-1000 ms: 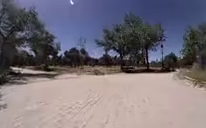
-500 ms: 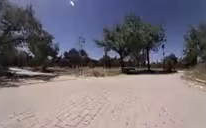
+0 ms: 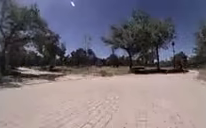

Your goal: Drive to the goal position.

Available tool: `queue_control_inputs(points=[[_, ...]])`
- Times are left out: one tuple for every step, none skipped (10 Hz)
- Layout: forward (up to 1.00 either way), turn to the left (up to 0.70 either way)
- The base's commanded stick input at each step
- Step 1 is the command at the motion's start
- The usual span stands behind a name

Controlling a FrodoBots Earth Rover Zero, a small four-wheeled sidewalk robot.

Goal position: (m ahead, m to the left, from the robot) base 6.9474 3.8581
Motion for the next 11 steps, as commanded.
queue_control_inputs(points=[[1.0,0.0],[1.0,0.0],[1.0,0.0],[1.0,0.0],[1.0,0.08],[1.0,0.4],[1.0,0.4],[1.0,0.4],[1.0,0.4],[1.0,0.4],[1.0,0.4]])
